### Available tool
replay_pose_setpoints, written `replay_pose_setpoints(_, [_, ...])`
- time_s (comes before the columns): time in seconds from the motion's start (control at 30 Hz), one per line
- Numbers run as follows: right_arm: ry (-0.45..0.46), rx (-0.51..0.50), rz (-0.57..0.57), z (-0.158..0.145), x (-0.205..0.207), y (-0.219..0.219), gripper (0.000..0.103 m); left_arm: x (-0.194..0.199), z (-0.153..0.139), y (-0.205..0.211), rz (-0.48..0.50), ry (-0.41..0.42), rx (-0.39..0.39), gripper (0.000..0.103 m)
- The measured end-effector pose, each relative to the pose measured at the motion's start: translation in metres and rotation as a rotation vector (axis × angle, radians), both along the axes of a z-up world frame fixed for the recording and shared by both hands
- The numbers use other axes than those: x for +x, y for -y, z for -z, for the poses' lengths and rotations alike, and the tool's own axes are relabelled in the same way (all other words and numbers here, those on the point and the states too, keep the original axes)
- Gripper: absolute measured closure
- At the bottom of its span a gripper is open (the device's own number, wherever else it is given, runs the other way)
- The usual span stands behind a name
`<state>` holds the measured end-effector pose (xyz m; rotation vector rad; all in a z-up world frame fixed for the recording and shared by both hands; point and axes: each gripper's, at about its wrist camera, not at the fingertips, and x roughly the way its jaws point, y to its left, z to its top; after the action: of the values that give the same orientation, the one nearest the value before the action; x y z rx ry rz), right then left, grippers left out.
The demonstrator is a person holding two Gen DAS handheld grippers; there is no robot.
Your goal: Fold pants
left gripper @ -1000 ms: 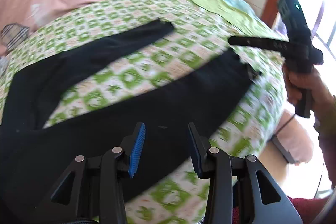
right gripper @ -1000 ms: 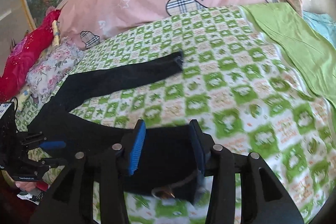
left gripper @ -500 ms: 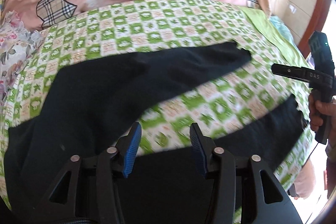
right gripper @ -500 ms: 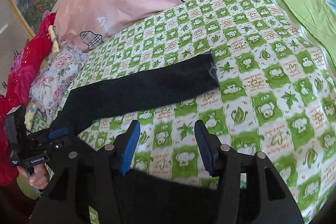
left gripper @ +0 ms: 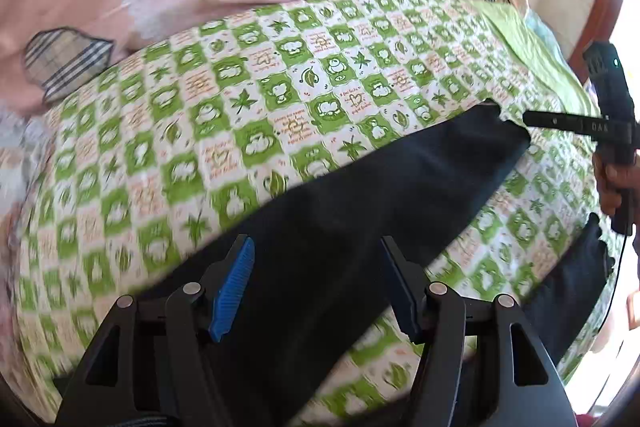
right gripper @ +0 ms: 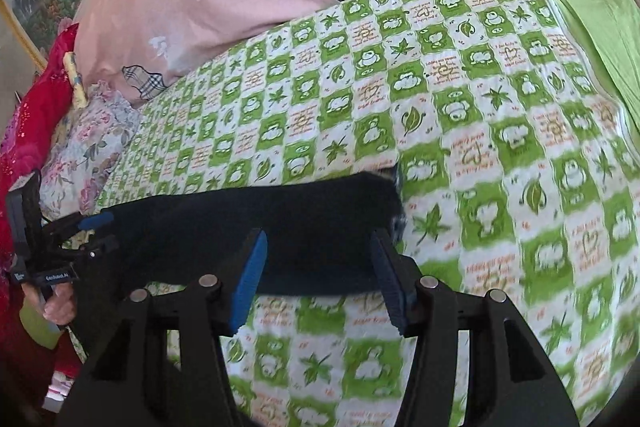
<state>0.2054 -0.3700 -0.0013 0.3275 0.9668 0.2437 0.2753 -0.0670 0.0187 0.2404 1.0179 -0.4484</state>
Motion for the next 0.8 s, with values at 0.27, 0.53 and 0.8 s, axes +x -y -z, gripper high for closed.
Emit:
replay_pose_setpoints(0.27, [-0.065,-0.002,-0.007,0.019,0.045,0.017,0.048,0.059,0.027,0.016,0.090,-0.106,0.052,0.036])
replay_pose_setpoints(0.53, [-0.112,0.010,-0.073,0.040,0.065,0.012,0.048,0.090,0.060,0.013,0.125,-0.270,0.005,0.038])
replay_pose_setpoints(0.8, [-0.074,0.052,-0.074,0.041,0.062,0.018,0.089,0.069,0.054,0.018,0.148,-0.256,-0.002,0.097])
